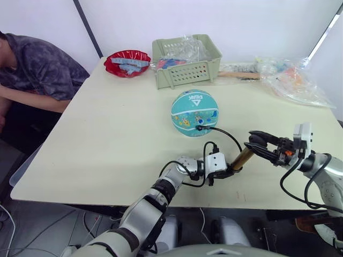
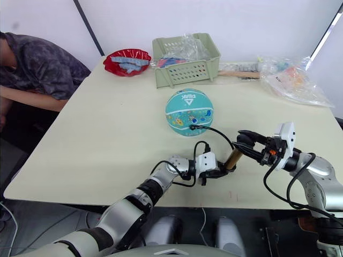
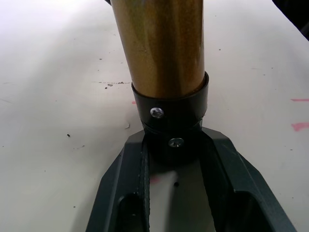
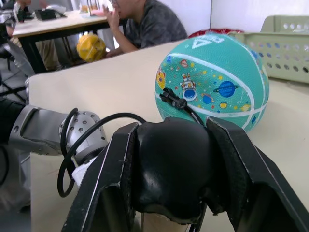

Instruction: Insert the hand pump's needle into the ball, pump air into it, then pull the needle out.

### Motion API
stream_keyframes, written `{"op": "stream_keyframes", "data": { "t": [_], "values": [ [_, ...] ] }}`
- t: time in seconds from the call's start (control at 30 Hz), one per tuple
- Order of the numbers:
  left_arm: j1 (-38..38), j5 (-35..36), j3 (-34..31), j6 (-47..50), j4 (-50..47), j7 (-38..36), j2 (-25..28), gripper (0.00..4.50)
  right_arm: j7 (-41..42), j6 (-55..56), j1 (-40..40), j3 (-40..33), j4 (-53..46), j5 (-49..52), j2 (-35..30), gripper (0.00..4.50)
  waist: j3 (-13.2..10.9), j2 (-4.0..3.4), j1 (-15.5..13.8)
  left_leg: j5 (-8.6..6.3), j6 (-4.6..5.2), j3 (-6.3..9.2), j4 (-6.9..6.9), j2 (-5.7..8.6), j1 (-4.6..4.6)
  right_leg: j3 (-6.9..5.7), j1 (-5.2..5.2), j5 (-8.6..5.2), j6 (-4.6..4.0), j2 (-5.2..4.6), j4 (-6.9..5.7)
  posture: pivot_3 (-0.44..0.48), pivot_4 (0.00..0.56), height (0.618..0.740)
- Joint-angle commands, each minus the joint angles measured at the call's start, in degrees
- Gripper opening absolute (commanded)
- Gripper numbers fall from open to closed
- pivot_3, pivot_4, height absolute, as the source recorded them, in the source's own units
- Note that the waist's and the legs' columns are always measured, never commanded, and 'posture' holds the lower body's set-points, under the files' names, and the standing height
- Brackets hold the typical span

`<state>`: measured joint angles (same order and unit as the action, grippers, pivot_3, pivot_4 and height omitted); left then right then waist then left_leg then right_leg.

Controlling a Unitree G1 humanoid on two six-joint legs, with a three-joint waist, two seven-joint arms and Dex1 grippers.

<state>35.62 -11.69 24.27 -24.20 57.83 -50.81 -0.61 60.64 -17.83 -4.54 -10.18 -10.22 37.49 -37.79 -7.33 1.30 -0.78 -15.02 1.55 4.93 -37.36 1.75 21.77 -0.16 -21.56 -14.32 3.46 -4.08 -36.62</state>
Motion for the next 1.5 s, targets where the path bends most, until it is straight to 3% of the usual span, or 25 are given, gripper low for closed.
{"op": "stream_keyframes", "data": {
  "t": [0.03, 0.33, 0.7, 1.03, 1.23, 1.5],
  "values": [
    [-2.8, -3.82, 2.88, 2.51, 3.67, -0.58, 1.76, 1.01, 0.19, -4.75, -2.81, -5.27, -3.1, 6.17, -3.15, 1.63, -0.17, -0.14, -0.04, 0.0, 0.0, 0.0, 0.0, 0.0, 0.01, 0.0, 0.0, 0.0, 0.0, 0.0, 0.0, 0.0, 0.15, 0.74],
    [-3.04, -3.82, 3.07, 2.51, 3.4, -0.68, 1.71, 1.01, -2.03, -14.88, -11.59, -14.49, -3.77, 16.04, -11.06, 1.63, -0.8, -0.4, -0.1, 0.0, 0.0, -0.02, -0.04, 0.03, 0.12, 0.0, -0.07, 0.01, 0.01, -0.05, 0.01, 0.0, 0.15, 0.74],
    [-3.06, -3.82, 3.17, 2.44, 3.53, -0.68, 1.59, 1.01, -3.58, -21.68, -19.92, -17.88, -3.19, 21.23, -16.98, 1.63, -1.04, -0.41, -0.12, 0.0, 0.01, -0.01, -0.05, 0.03, 0.15, -0.01, -0.08, 0.01, 0.01, -0.07, 0.01, 0.0, 0.15, 0.74],
    [-2.69, -3.93, 3.42, 2.22, 3.96, -0.65, 1.56, 1.01, 0.2, -13.11, -4.24, -9.08, -5.18, 7.24, -14.29, 1.63, -0.97, -0.26, -0.11, 0.0, 0.01, -0.04, -0.05, 0.02, 0.09, 0.0, -0.03, 0.02, 0.02, -0.08, 0.02, 0.0, 0.15, 0.74],
    [-2.78, -3.95, 3.55, 2.21, 3.87, -0.65, 1.74, 1.01, -1.07, -8.59, -0.59, -3.42, -5.09, 3.82, -8.08, 1.63, -0.57, 0.23, -0.03, 0.0, 0.0, -0.01, -0.05, -0.03, 0.0, 0.0, 0.02, -0.01, 0.05, 0.0, 0.02, 0.0, 0.15, 0.74],
    [-3.1, -3.81, 3.52, 2.38, 3.44, -0.57, 1.83, 1.01, -2.13, -1.64, 3.21, 4.63, -0.2, -5.73, -1.49, 1.63, -0.25, 0.35, 0.02, 0.0, 0.0, 0.0, -0.02, -0.03, -0.03, 0.0, 0.02, 0.0, 0.02, 0.02, 0.02, 0.0, 0.15, 0.74]
  ]
}}
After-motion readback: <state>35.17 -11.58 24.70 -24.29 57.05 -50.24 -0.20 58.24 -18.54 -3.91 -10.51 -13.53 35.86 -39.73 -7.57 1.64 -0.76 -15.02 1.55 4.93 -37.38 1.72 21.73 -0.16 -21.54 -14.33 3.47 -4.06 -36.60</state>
